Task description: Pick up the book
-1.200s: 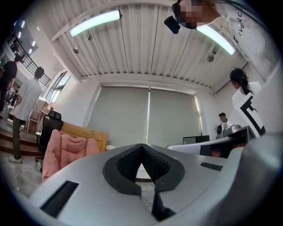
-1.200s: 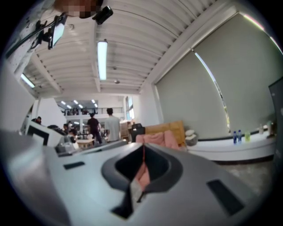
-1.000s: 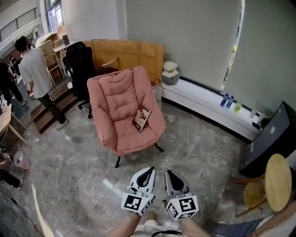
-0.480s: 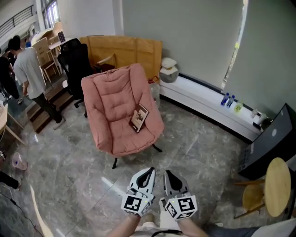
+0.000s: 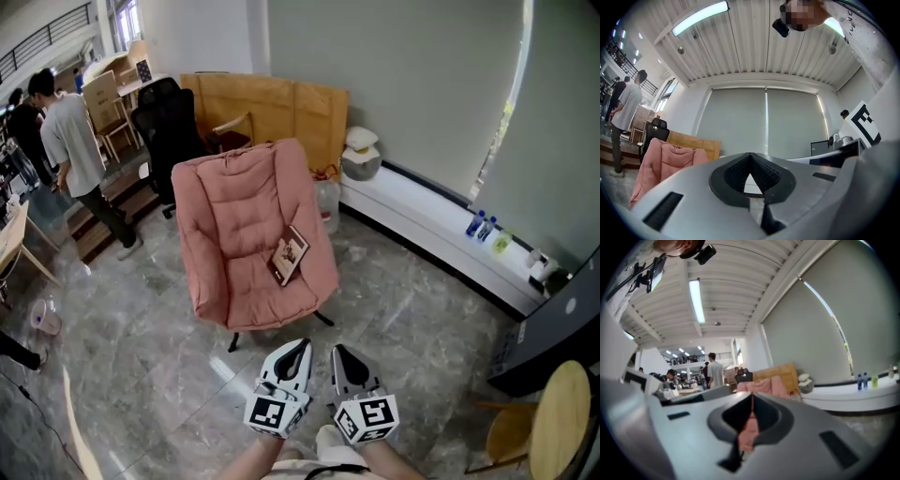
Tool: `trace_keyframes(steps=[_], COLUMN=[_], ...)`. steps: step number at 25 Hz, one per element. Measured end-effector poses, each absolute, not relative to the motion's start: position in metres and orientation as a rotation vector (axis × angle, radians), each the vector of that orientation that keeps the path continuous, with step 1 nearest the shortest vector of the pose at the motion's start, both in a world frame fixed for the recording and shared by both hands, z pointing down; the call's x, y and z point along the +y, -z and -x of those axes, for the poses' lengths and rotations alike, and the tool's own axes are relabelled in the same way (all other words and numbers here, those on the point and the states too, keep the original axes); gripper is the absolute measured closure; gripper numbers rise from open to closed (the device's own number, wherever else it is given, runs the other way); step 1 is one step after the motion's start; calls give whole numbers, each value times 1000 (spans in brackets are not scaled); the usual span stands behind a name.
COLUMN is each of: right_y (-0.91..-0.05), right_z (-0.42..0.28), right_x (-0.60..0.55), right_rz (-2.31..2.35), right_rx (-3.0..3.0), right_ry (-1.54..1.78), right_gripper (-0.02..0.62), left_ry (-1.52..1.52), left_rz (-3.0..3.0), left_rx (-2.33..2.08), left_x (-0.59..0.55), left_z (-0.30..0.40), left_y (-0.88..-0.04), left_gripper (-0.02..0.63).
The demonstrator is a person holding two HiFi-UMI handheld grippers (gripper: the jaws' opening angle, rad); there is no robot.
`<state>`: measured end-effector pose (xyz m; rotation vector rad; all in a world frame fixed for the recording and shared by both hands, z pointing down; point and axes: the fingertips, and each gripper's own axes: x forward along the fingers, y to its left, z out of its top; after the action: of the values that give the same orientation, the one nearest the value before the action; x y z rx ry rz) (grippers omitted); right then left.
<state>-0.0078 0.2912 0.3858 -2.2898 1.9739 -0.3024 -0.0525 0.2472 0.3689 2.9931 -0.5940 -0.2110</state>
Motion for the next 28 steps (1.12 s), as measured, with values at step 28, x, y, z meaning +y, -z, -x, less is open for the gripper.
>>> trace_keyframes(steps=[28], right_y=[-409], right_z=[-83], right_x=[212], right_rz=[2124], right_rx=[2157], right_ry=[354], right_gripper=[581], left_ry=[145], left_rz=[-2924], left_rx=[-761], left_x=[177], left_z=[-48], left_y=[-396], left_gripper=[584])
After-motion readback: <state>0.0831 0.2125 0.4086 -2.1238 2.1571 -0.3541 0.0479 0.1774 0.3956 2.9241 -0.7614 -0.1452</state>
